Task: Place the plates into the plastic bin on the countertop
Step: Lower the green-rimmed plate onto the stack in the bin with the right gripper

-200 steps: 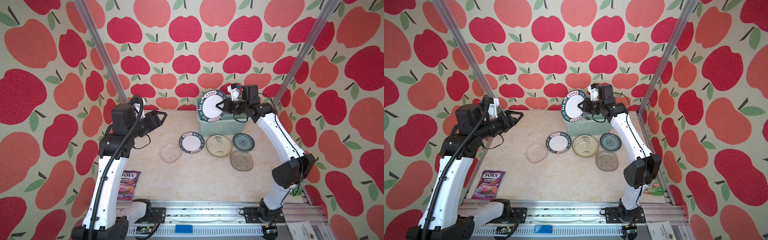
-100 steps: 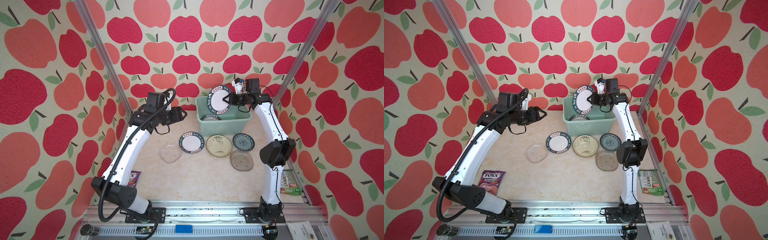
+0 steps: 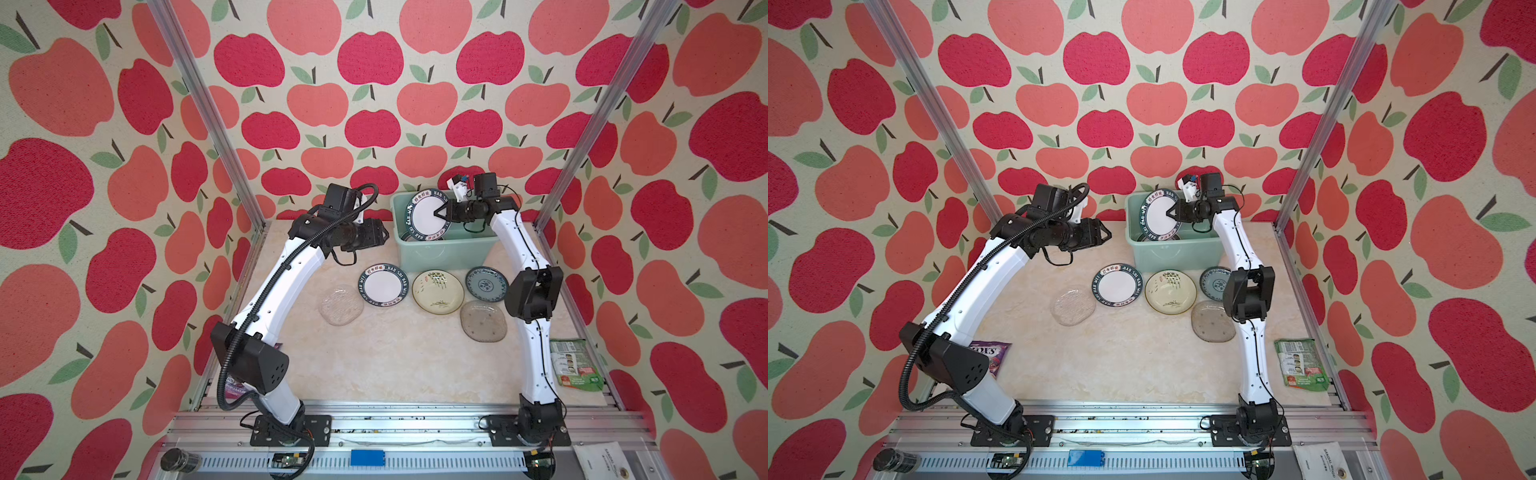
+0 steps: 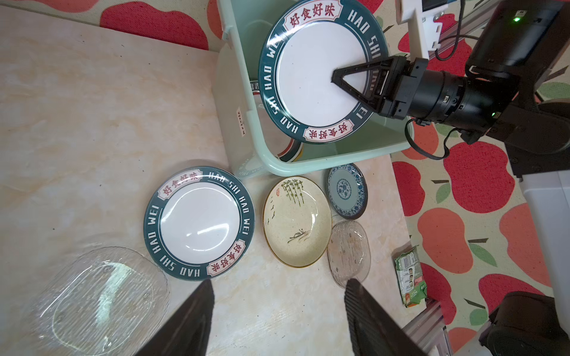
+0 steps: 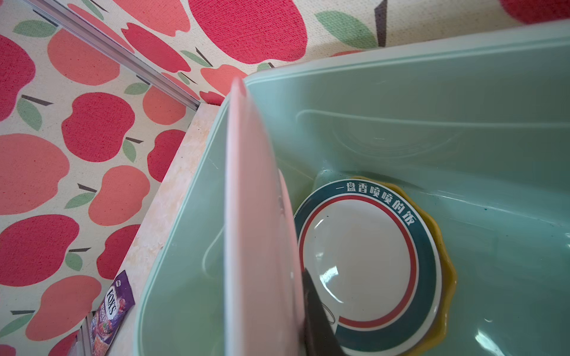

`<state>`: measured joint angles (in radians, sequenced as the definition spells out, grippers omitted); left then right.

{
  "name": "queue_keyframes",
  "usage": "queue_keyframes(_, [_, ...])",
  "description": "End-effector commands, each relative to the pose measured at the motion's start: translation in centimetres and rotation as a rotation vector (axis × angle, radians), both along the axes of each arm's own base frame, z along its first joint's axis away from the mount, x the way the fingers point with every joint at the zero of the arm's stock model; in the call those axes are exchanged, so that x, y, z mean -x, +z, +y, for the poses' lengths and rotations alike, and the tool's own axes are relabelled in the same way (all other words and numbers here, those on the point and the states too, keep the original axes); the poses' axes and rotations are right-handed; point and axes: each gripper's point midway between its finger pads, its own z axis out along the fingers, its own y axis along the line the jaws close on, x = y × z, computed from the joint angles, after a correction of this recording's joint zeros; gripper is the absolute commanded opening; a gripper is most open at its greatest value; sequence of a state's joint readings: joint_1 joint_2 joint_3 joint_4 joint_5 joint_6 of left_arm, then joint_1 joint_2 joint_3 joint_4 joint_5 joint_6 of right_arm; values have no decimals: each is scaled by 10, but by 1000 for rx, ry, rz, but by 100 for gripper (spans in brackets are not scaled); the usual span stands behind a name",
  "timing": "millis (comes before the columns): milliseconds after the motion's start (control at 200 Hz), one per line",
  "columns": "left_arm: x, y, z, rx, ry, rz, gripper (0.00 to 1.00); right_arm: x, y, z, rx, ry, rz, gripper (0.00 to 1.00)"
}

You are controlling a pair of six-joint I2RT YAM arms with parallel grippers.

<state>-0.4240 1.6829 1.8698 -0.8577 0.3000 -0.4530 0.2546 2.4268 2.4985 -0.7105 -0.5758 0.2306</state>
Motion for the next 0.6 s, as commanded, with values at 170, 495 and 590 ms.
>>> queue_keyframes(170, [-11,-12,-10,-34,-11,21,70,-18,-16,7,-22,55,-75,0])
queue_keyframes(495, [-16,-27,-19,-60,-20,71,70,-22,-62,5,27,52,-20,3])
queue_keyframes(590, [-16,-31,-22,-67,-28,82,70,-25,-72,3,47,37,-16,6])
